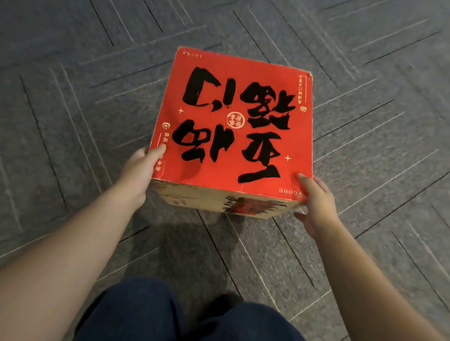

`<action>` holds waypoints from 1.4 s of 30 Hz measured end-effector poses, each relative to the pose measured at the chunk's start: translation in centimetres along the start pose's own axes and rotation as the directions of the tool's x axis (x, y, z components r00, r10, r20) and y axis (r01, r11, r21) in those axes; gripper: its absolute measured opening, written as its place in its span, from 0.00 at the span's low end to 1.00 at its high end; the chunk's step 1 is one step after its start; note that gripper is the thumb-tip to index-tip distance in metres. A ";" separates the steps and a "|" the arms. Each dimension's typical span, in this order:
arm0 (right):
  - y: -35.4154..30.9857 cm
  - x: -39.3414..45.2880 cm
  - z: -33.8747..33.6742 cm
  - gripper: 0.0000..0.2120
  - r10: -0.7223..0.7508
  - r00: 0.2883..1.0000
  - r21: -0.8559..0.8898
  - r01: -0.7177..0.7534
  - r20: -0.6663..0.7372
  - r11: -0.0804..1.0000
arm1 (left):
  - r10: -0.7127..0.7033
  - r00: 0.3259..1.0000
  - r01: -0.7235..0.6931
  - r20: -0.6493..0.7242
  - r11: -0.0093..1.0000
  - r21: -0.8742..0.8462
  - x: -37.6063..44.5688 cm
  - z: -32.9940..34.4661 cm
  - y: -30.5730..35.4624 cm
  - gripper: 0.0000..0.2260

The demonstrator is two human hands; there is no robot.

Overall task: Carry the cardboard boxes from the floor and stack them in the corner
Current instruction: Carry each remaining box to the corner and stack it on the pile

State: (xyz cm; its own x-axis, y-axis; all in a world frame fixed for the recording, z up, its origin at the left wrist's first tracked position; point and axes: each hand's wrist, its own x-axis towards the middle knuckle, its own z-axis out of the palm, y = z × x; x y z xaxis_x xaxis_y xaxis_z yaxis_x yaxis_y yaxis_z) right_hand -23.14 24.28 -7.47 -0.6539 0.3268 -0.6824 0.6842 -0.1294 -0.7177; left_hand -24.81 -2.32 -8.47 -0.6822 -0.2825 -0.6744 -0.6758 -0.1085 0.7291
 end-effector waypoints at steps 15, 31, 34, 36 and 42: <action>-10.0 -11.5 0.5 0.06 -0.152 0.988 0.062 0.152 -0.007 0.986 | 0.161 0.981 -0.171 -0.104 0.981 -0.092 -12.4 -3.5 9.0 0.04; -33.5 -43.2 -3.1 0.05 -0.328 0.929 0.030 0.328 0.172 0.944 | 0.281 0.925 -0.338 -0.257 0.916 -0.215 -44.4 -14.5 30.3 0.03; -34.5 -45.8 -2.5 0.02 -0.360 0.906 0.035 0.362 0.220 0.932 | 0.296 0.902 -0.378 -0.314 0.893 -0.243 -47.5 -16.2 30.7 0.05; -34.9 -47.1 -1.9 0.01 -0.371 0.890 0.025 0.379 0.264 0.925 | 0.298 0.881 -0.406 -0.367 0.875 -0.263 -49.4 -17.3 30.7 0.05; -35.9 -50.9 0.6 0.06 -0.376 0.793 -0.031 0.443 0.479 0.896 | 0.233 0.775 -0.508 -0.587 0.781 -0.362 -55.2 -20.0 29.3 0.06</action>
State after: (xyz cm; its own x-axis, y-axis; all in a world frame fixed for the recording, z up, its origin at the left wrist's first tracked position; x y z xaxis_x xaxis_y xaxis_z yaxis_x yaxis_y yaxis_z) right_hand -14.61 11.69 52.97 -0.9304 -0.1409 -0.3382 0.3333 0.0578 -0.9410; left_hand -1.39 -8.96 52.42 -0.5222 -0.8039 -0.2847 -0.0801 -0.2862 0.9548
